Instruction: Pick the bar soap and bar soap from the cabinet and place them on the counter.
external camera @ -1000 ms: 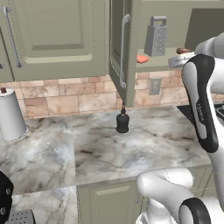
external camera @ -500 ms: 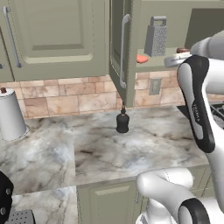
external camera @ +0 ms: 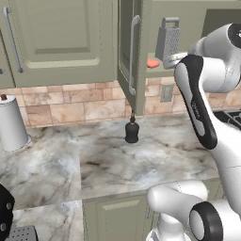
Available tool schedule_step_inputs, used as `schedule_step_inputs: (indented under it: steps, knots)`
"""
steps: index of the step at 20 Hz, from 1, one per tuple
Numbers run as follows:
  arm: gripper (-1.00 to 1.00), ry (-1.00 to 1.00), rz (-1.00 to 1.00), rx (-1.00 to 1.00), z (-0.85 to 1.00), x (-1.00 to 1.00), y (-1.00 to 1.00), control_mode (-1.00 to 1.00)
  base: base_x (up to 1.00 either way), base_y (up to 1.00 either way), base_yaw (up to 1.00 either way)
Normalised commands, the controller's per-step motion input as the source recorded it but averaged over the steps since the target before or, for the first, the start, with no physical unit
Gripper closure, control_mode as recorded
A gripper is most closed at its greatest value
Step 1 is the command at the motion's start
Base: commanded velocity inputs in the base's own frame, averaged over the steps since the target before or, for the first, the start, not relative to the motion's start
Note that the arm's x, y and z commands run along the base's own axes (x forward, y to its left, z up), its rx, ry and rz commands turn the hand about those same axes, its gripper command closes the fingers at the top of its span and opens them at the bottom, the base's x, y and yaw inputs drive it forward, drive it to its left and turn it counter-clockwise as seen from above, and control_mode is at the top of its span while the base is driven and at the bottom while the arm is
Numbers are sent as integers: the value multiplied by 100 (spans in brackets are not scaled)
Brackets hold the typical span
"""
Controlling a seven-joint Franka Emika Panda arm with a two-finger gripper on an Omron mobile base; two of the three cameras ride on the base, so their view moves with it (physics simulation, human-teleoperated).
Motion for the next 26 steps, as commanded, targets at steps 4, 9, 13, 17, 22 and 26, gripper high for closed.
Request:
schedule_step_inputs:
  steps: [4, 9, 13, 17, 22, 26]
  knots:
    - [-100, 6, 4, -5, 0, 20, 5, -100, 0, 0, 0]
    - [-100, 0, 0, 0, 0, 4, 0, -100, 0, 0, 0]
    - [-100, 0, 1, 0, -7, 18, 0, -100, 0, 0, 0]
    - [-100, 0, 1, 0, -17, 27, 1, -100, 0, 0, 0]
    - [-100, 0, 0, 0, -3, 50, 3, -100, 0, 0, 0]
    - [-100, 2, 0, 0, 0, 61, 10, -100, 0, 0, 0]
